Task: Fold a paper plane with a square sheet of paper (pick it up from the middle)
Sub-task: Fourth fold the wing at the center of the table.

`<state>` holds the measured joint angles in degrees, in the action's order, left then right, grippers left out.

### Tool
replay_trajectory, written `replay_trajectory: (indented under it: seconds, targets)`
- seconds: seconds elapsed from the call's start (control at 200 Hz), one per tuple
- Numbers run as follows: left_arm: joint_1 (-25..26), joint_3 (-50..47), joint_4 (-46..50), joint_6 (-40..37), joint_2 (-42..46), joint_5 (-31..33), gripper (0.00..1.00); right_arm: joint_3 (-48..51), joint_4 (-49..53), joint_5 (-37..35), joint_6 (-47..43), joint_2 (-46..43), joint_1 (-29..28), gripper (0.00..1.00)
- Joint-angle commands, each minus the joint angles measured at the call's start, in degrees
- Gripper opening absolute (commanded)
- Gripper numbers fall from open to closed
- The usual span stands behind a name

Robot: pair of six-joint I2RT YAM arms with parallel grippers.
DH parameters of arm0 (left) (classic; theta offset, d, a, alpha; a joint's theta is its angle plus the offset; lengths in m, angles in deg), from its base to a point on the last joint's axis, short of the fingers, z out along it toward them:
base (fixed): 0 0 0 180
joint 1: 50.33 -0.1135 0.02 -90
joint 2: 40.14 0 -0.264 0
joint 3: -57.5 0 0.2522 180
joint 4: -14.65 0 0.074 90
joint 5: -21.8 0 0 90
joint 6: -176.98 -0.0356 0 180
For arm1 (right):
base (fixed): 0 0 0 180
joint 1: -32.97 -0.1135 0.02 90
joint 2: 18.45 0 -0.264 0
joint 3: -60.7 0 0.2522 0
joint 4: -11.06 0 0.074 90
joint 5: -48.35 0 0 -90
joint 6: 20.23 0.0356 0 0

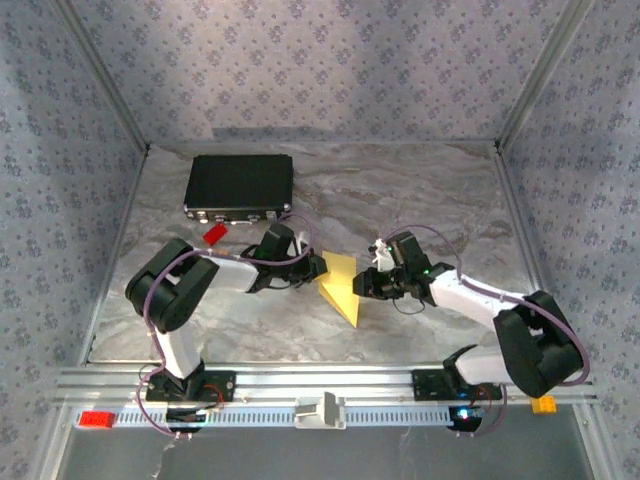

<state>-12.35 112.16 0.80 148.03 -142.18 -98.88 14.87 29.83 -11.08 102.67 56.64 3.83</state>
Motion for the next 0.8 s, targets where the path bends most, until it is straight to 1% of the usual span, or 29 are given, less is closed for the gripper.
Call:
replay_trajectory:
  seconds: [0.0, 0.17, 0.28, 0.4, 0.485, 0.61, 0.795]
  targets:
    - [0.0, -2.4, -2.2, 0.8, 2.5, 3.2, 0.02, 1.2, 4.7, -5.0, 0.1, -4.9, 0.0, 0.4]
    - [0.6, -4.9, -1.3, 1.2, 6.1, 7.5, 0.0, 1.9, 5.5, -7.5, 0.5, -7.9, -0.3, 0.46]
    - [1.6, -6.5, -0.1, 2.2, 8.8, 11.9, 0.0, 3.4, 5.2, -11.5, 0.3, -10.4, -1.3, 0.47]
    - [2.7, -7.8, 1.2, 2.8, 11.7, 15.8, 0.0, 5.9, 1.8, -13.0, -1.9, -13.6, -3.0, 0.46]
    - [3.4, -8.1, 2.5, 2.9, 13.2, 17.9, 0.0, 7.1, 0.7, -17.1, -3.8, -16.4, -5.7, 0.47]
    - [4.2, -8.6, 2.9, 3.4, 14.0, 19.3, 0.0, 8.9, -0.5, -23.7, -7.9, -19.6, -9.8, 0.46]
    - [4.5, -7.7, 2.7, 2.7, 13.3, 17.8, 0.13, 11.4, -4.8, -32.2, -14.9, -22.7, -17.8, 0.46]
